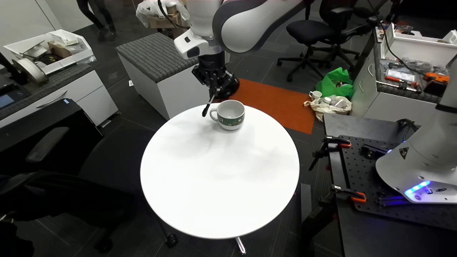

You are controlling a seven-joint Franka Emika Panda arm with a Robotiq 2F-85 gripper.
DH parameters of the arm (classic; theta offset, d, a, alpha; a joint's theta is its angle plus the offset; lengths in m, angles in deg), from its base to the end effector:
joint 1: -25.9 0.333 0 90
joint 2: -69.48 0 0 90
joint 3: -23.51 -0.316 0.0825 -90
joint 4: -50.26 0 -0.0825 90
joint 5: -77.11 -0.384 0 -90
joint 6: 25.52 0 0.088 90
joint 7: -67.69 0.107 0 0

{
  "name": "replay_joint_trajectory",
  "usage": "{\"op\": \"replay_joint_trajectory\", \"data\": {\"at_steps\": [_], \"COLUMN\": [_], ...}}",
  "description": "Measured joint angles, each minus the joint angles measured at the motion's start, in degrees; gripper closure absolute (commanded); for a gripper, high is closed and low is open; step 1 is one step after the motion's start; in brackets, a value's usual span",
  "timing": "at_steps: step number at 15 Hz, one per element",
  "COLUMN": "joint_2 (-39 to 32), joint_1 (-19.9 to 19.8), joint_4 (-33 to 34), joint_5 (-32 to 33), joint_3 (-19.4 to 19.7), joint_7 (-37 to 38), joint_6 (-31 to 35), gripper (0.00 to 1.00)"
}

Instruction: Pick up the pen from the table and put it in the bowl

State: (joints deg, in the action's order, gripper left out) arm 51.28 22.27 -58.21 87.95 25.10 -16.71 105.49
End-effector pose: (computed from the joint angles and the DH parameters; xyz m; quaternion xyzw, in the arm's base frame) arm 0.6275 -0.0607 0.3447 0.7280 0.6801 -0.0282 0.0817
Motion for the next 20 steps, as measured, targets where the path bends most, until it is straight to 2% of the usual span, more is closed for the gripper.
{"op": "replay_joint_trajectory", "data": {"at_steps": [7, 10, 20], "joint_2": [-0.1, -0.1, 1.4], "joint_1": [0.1, 0.3, 0.3], "joint_4": [-1.1, -1.7, -4.9], "joint_5": [11.6, 15.6, 18.1], "joint_3": [1.8, 2.0, 2.4], "joint_7": [14.5, 19.3, 28.1], "joint_6": [-0.3, -2.3, -14.6], "gripper": [0.97, 0.97, 0.97]}}
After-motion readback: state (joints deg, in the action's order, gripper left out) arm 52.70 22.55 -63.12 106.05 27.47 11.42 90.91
